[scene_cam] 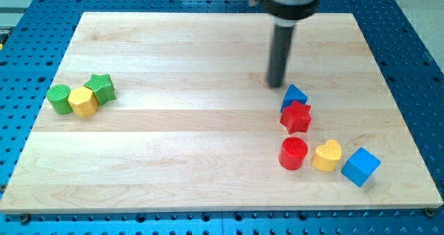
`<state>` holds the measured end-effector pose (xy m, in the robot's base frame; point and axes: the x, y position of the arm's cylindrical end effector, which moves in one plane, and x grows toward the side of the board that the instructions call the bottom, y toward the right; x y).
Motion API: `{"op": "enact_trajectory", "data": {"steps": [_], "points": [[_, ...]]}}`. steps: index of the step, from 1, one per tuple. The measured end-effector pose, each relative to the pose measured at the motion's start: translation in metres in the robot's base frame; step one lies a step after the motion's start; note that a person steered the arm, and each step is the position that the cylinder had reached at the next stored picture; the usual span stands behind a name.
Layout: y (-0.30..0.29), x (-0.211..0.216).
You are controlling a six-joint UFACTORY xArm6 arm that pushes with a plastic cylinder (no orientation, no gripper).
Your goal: Push the yellow heart into the red circle
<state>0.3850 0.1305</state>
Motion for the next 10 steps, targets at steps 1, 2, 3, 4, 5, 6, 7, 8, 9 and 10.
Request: {"op": "enact_trajectory", "data": {"steps": [1, 2, 3, 4, 5, 6, 7, 8, 9, 10], "points": [[0.064, -0.001], [0.092, 0.043], [0.106, 0.093], [0.095, 0.133], [0.071, 0.157], [0.055, 0.166], [0.051, 0.166], [0.041, 0.166], [0.011, 0.171], [0.003, 0.191]]}}
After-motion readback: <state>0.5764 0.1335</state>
